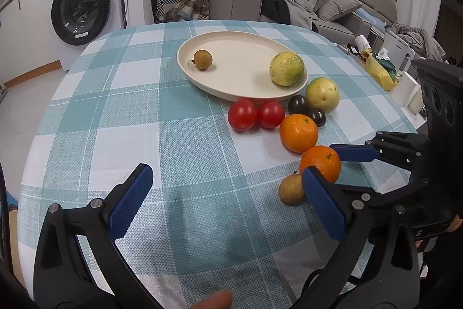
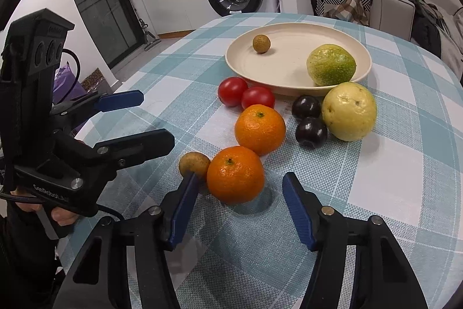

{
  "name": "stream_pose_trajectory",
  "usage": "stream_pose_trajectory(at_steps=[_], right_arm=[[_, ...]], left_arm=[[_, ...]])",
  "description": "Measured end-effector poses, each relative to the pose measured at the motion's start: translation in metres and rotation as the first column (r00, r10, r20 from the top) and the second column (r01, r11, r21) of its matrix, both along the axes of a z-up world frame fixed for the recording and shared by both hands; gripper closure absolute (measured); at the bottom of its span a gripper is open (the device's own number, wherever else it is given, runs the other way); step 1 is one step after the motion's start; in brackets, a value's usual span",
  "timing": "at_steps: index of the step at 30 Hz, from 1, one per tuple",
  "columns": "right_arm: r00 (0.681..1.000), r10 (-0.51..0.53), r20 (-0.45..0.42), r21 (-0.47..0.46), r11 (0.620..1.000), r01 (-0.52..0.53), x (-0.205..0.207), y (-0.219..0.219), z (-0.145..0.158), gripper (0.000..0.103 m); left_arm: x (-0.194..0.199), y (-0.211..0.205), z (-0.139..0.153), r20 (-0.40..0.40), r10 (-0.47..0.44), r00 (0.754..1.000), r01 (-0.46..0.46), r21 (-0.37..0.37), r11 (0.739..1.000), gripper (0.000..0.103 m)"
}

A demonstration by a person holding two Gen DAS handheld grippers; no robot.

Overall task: Organize fruits
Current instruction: 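Grasp an orange with the right gripper while the left gripper grasps another brown fruit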

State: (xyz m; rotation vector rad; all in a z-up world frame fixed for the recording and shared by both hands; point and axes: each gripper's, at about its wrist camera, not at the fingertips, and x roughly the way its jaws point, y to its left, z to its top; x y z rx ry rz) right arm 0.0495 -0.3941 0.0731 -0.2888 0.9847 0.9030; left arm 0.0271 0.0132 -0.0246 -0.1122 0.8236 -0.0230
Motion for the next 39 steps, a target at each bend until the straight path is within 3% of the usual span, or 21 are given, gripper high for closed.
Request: stream_pose_trajectory(at_steps=[8, 17, 24, 29, 33, 38, 39], right_arm=[[1.0, 0.01, -0.001, 0.015, 1.0, -0.01, -0.003, 0.001, 0.001, 0.062], [0.999, 0.001, 0.043, 0.028, 1.0, -0.003, -0.002, -0.007, 0.011, 0.063], [0.998, -0.042, 0.054, 0.055, 0.998, 0.039, 0.008, -0.018, 0.02, 0.063], [0.998, -0.044, 0.05, 0.055, 0.998, 0.042, 0.009, -0.018, 0.02, 0.063], [0.998, -0.04, 0.047, 0.057, 0.998, 0.038, 0.007, -0.019, 0.02, 0.063], [0.998, -0.044, 0.044, 0.056, 0.998, 0.041, 0.007, -0.019, 0.019, 0.063], [0.998, -0.044, 0.044, 0.056, 0.998, 0.042, 0.008, -0.019, 0.019, 0.063]], left_arm=[[0.002, -0.001, -0.003, -0.012, -0.002, 1.0, 0.002, -0.008, 1.0, 0.001], [0.004, -0.012, -0.011, -0.052, -0.061, 0.997, 0.058, -0.05, 0.997, 0.001], [0.003, -0.026, -0.018, -0.062, -0.106, 0.992, 0.105, -0.027, 0.994, 0.002], [0.003, -0.037, -0.022, -0.079, -0.186, 0.979, 0.184, -0.041, 0.982, 0.037], [0.001, -0.046, -0.024, -0.075, -0.217, 0.973, 0.217, -0.008, 0.976, 0.048], [0.0, -0.046, -0.024, -0.063, -0.246, 0.967, 0.244, -0.029, 0.969, 0.08], [0.0, -0.045, -0.024, -0.062, -0.251, 0.966, 0.249, -0.036, 0.968, 0.08]])
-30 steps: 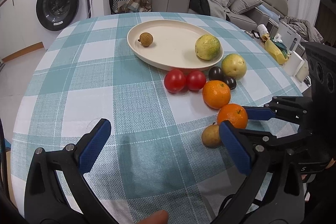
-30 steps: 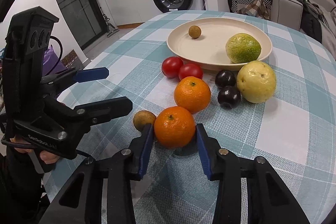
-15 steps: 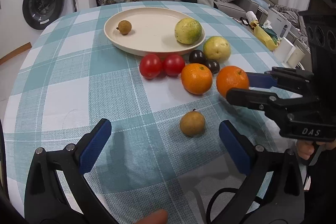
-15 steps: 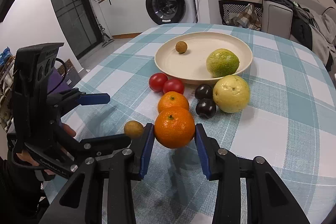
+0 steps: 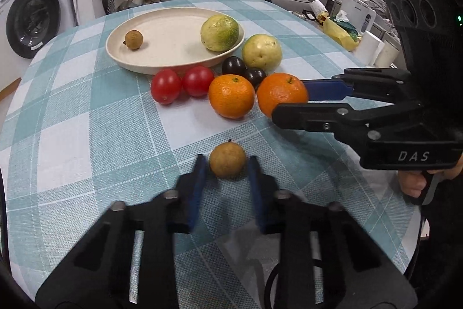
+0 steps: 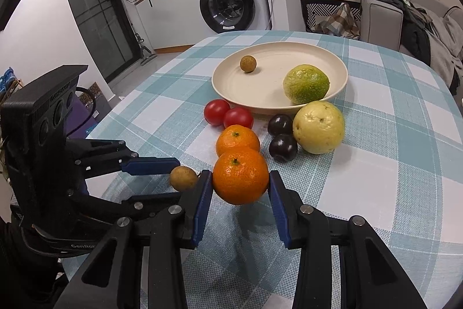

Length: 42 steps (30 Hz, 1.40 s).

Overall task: Organize fruits
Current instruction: 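Grasp an orange with the right gripper while the left gripper grasps another brown fruit, then carry the orange and brown fruit over the plate and open both grippers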

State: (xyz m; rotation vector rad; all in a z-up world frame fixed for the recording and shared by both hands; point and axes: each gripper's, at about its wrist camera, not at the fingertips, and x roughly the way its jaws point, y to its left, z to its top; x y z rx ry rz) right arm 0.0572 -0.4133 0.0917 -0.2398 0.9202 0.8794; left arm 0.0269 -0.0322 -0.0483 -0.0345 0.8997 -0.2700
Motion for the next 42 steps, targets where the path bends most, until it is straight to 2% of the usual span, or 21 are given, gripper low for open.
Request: stream_pose_trajectory(at_steps=[12, 20, 26, 32, 42], right_arm=[[1.0, -0.005, 0.007, -0.001, 1.0, 0.005, 0.001, -0.001, -0.001, 0.063], [0.998, -0.031, 0.047, 0.04, 0.999, 0.029, 0.0, -0.008, 0.008, 0.063], [0.995, -0.06, 0.074, 0.083, 0.995, 0.053, 0.006, -0.013, 0.017, 0.063], [0.994, -0.079, 0.075, 0.098, 0.993, 0.071, 0.017, -0.015, 0.022, 0.063], [0.993, -0.079, 0.089, 0.093, 0.993, 0.07, 0.037, -0.013, 0.03, 0.063]], left_arm=[[-0.002, 0.003, 0.008, 0.041, 0.022, 0.999, -0.022, -0.001, 1.0, 0.08], [-0.005, 0.016, 0.024, 0.103, 0.097, 0.99, -0.093, -0.041, 0.995, 0.08], [0.002, 0.024, 0.035, 0.142, 0.142, 0.98, -0.138, -0.04, 0.99, 0.08], [0.018, 0.035, 0.035, 0.145, 0.192, 0.971, -0.186, -0.05, 0.981, 0.08], [0.051, 0.038, 0.048, 0.181, 0.212, 0.96, -0.207, -0.049, 0.977, 0.08]])
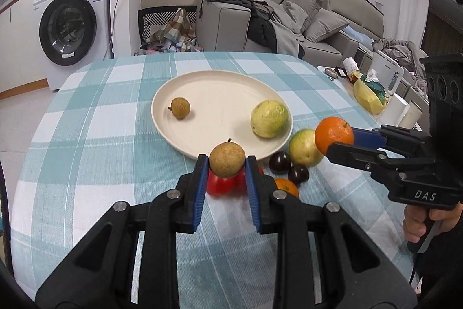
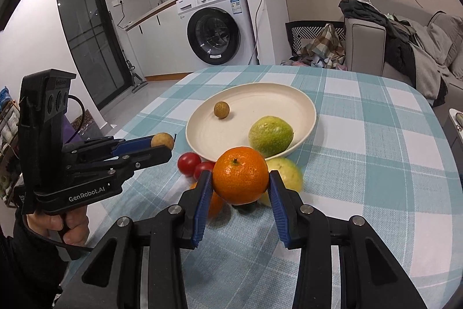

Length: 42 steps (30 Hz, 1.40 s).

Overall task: Organize fruits
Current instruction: 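Carry the orange and brown fruit over the plate and open both grippers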

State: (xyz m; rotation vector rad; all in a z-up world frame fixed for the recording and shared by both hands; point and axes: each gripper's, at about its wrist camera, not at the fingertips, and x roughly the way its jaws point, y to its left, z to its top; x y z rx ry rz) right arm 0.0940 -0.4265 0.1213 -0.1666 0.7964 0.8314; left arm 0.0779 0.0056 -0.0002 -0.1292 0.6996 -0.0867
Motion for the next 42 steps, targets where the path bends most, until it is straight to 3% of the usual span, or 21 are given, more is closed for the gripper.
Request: stream_pose_trajectory(at_steps=[15, 31, 42], right_arm=[[1.0, 0.001, 0.012, 0.009, 1.0, -0.001, 0.038, 0.015, 0.007, 0.063], [0.999, -0.04, -0.007, -0.003, 0.999, 0.04, 0.075, 0.03, -0.003, 0.063], [0.997, -0.079, -0.013, -0.008, 0.997, 0.079, 0.097, 0.039, -0.007, 0.063]], left_arm=[[0.053, 0.005, -0.004, -0.003, 0.032, 0.999, -0.032, 0.008, 0.999, 0.08], [0.094, 0.034, -0.016, -0.006, 0.112, 0.994, -0.112, -0.032, 0.993, 0.08], [0.112, 0.033, -0.029, -0.022, 0.113, 0.993, -0.113, 0.007, 0.994, 0.08]])
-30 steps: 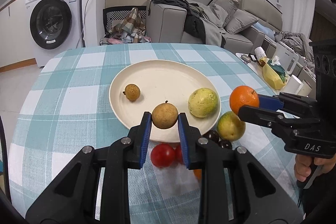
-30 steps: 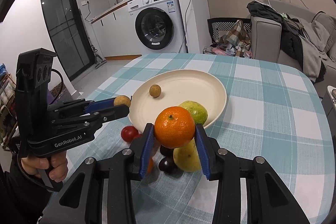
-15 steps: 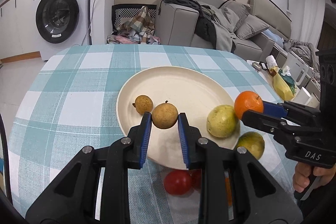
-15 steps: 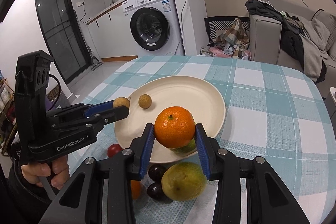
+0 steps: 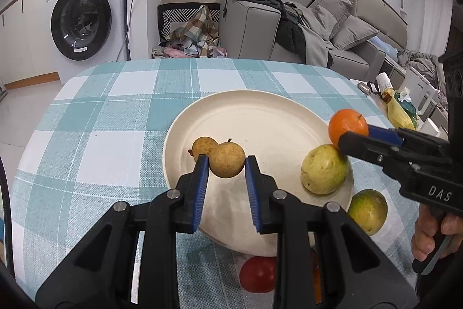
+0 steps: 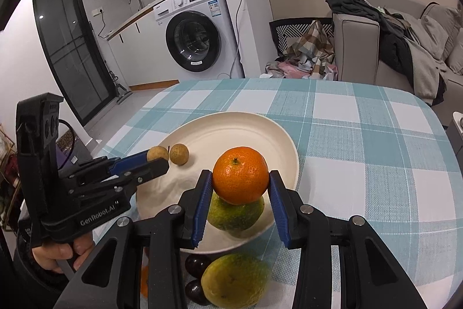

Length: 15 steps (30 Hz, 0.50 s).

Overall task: Organize fruits
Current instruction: 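Carry the orange and brown fruit over the plate and open both grippers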

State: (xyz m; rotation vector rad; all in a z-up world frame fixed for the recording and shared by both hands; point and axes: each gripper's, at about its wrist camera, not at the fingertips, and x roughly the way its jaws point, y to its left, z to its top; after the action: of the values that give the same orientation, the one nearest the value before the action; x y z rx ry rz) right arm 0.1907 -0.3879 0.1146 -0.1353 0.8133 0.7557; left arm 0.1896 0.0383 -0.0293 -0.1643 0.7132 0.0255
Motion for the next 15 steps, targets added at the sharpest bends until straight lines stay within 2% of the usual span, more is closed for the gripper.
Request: stream_pose_trajectory(at_steps=[8, 15], right_arm=[[1.0, -0.006, 0.006, -0.002, 1.0, 0.006, 0.01, 0.007, 0.001, 0.063], [1.0, -0.017, -0.014, -0.038, 0.999, 0.017, 0.017, 0.009, -0.012, 0.063]], left_arm=[[0.011, -0.004, -0.004, -0.004, -0.01, 1.0, 0.01, 0.003, 1.0, 0.08], [0.012, -0.005, -0.006, -0.008, -0.028, 1.0, 0.028, 0.007, 1.0, 0.08]])
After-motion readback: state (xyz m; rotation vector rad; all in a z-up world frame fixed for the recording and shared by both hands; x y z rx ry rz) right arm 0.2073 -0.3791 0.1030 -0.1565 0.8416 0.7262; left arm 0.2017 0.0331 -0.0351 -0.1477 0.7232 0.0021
